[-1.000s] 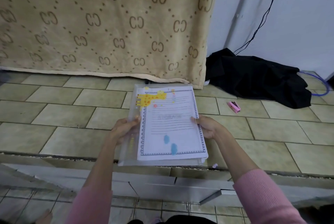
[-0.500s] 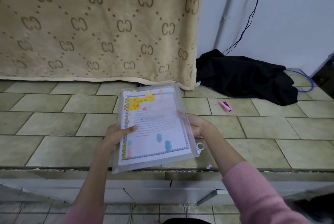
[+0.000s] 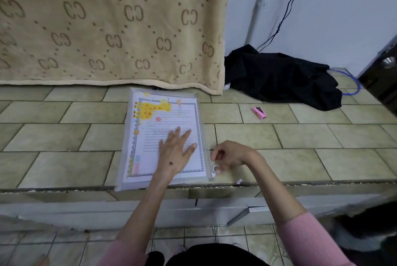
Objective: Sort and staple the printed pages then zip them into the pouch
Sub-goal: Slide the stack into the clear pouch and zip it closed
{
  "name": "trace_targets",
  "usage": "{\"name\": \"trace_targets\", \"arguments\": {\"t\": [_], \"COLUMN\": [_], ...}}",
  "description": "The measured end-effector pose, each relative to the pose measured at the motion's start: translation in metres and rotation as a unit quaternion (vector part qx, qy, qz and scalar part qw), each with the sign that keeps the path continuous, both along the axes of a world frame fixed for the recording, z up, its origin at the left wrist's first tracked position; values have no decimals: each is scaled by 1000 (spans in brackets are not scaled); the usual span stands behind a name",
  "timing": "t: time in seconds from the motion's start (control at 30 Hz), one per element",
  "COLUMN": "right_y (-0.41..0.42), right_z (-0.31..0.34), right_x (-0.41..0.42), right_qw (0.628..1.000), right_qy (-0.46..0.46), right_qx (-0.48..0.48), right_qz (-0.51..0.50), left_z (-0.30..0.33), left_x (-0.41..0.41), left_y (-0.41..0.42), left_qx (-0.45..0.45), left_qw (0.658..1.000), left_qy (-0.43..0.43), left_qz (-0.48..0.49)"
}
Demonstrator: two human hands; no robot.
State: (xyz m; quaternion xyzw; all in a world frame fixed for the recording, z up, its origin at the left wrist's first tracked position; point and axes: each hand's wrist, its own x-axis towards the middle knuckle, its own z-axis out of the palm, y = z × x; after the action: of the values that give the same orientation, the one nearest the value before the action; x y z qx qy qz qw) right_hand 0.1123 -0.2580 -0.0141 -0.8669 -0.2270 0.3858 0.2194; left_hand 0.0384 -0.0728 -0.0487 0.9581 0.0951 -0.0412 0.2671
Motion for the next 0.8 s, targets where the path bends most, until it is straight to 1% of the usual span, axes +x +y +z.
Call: {"name": "trace_targets", "arguments": {"t": [0.07,0.13,0.17,0.2,0.27,0.3,0.33,0.4,0.47,0.6,0.7,0.8], "right_y": [0,-3,-5,-7,-10,-10,-10,-10,-9,-8,-7,-4], "right_z": [-1,-2,-2,-3,-4,-4,-4,-2,0,1,7,21], "right_x": [-5,-9,-12,-14,-18,-19,-19,-19,-19,-26,-26,-21], "right_qw": [1000,999,999,999,997,996,996,997,999,998,997,997], "right_qy": [-21,-32,-36,-40,-55,-62,-65,-57,-43,-42,-56,-64], "right_qx": [-5,-1,6,19,46,57,61,50,31,-10,-3,14], "right_qz": [15,26,26,21,0,-14,-22,-18,-2,51,59,46], "left_z": [-11,-21,-24,-23,-21,-19,-17,-19,-26,-28,-22,-16], "left_x": [1,-1,-3,-5,-10,-12,-16,-25,-31,-36,-38,-38], "left_y": [-14,-16,-15,-14,-16,-19,-21,-24,-22,-19,-20,-22], "left_qx": [52,105,114,111,93,80,62,36,34,33,22,24], "left_qw": [998,994,993,993,985,980,979,983,983,984,987,987], "left_qy": [28,12,-8,-46,-147,-184,-190,-166,-147,-122,-98,-77], "left_qz": [-11,-8,-2,4,-3,-17,-38,-76,-104,-128,-127,-142]}}
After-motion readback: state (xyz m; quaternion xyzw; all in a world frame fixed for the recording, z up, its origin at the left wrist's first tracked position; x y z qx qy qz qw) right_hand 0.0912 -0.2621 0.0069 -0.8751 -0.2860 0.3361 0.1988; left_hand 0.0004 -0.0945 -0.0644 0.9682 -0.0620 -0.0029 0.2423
